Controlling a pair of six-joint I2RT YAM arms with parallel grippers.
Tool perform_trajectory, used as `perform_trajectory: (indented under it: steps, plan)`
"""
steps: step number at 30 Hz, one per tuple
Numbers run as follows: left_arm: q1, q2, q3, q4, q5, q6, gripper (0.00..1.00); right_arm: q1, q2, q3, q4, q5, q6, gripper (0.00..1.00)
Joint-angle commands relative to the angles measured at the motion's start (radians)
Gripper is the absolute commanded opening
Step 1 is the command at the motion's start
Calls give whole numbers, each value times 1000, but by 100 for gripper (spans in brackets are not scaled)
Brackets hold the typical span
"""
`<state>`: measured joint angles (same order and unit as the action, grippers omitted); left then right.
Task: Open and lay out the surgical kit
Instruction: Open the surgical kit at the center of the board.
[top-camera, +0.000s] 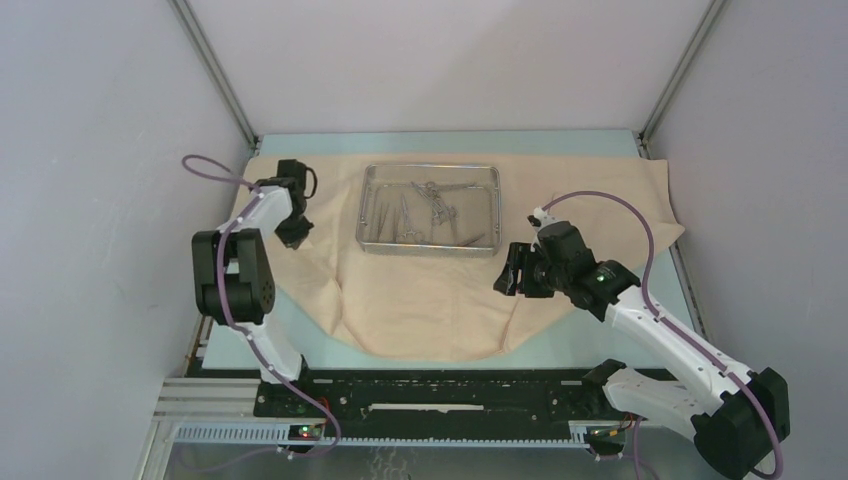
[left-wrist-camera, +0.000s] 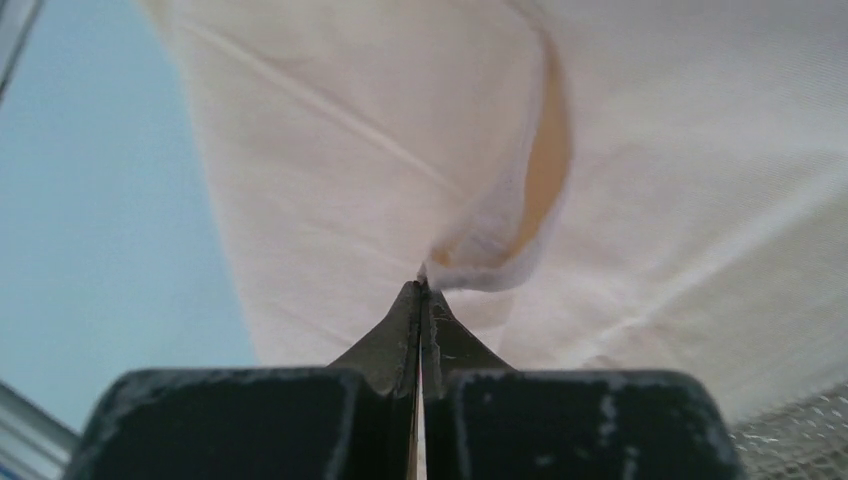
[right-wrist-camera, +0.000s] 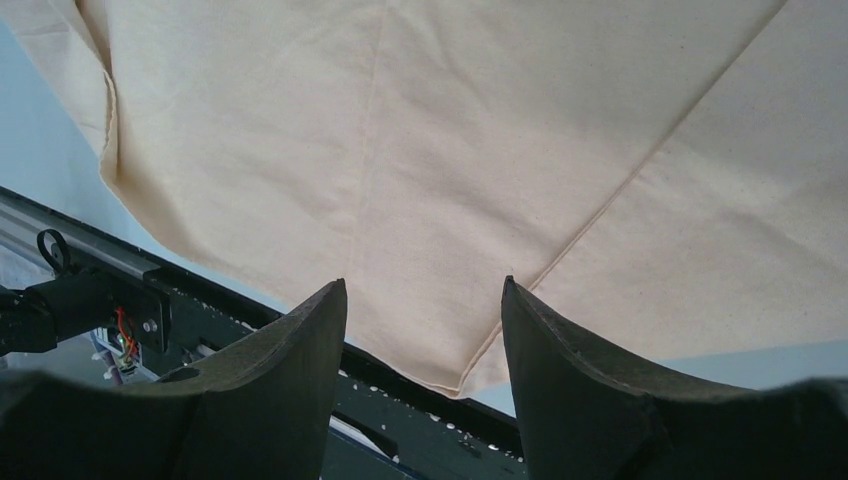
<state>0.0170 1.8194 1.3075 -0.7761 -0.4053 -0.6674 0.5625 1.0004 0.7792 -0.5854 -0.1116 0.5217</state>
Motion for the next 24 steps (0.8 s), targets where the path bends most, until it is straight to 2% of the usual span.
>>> perform_trajectory:
  steps: [1, 9, 17, 22, 24]
  plan:
    - [62, -118, -79, -49, -103, -45, 0, -7, -28, 40, 24, -8, -21, 67]
    - [185, -323, -253, -109, -212, -44, 0, -4, -72, 40, 22, -15, -19, 67]
    - [358, -512, -407, -150, -309, -14, 0, 7, -152, 40, 1, -21, -10, 67]
    - [458, -563, -475, -158, -351, -16, 0, 23, -196, 40, -29, -3, -2, 67]
    - [467, -574, -469, -175, -357, -33, 0, 29, -207, 40, -42, 12, -2, 67]
